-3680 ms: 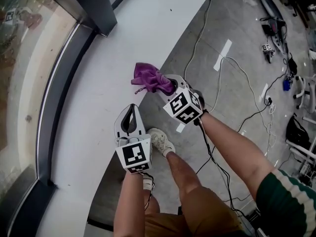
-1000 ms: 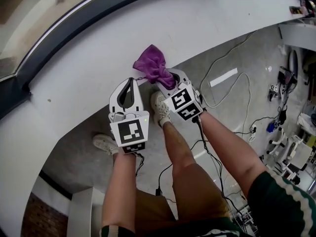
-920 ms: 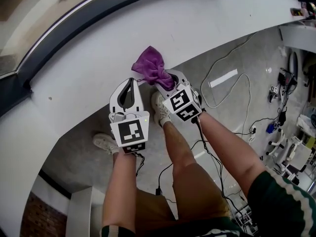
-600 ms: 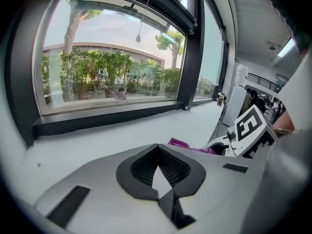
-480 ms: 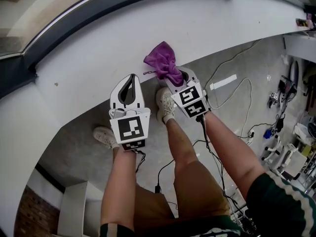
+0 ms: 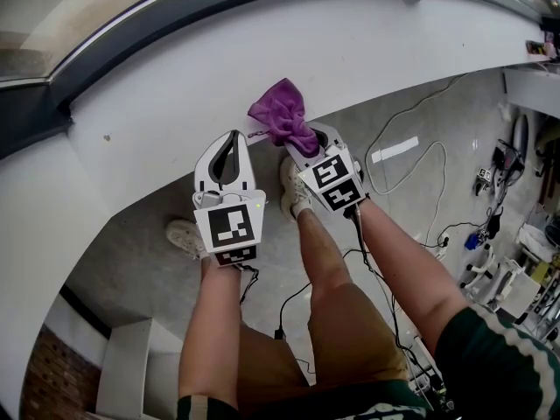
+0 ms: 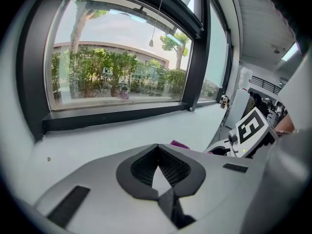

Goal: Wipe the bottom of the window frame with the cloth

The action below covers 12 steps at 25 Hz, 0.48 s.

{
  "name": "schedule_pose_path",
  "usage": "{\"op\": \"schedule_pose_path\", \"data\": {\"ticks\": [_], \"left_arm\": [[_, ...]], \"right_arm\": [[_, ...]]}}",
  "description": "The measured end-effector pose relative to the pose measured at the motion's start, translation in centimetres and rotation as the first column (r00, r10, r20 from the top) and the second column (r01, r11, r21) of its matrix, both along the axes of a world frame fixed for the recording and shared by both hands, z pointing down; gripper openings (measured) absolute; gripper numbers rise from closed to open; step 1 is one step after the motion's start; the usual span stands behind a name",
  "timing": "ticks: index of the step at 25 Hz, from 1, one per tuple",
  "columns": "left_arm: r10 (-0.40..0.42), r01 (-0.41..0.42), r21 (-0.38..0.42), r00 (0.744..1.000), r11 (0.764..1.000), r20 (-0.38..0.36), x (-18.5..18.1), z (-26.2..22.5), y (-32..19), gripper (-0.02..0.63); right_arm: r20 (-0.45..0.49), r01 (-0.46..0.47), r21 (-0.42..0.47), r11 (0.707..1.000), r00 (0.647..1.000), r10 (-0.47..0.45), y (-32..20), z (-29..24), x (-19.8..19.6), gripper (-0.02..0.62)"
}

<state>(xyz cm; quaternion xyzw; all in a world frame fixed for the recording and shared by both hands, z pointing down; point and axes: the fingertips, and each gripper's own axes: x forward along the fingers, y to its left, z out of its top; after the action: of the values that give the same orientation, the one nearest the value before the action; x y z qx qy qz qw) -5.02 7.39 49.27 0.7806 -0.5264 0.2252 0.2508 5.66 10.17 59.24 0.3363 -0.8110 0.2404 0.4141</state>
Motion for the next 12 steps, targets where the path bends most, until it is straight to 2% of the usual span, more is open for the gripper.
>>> {"op": "schedule_pose_path", "data": {"ticks": [12], "left_arm": [[-0.034, 0.034, -0.012, 0.999, 0.999, 0.023, -2.5, 0.3, 0.7, 0.008]], "right_arm": [[-0.003, 0.077, -0.002, 0.997, 0.997, -0.077, 0.5, 0.3, -2.6, 0.149]]}}
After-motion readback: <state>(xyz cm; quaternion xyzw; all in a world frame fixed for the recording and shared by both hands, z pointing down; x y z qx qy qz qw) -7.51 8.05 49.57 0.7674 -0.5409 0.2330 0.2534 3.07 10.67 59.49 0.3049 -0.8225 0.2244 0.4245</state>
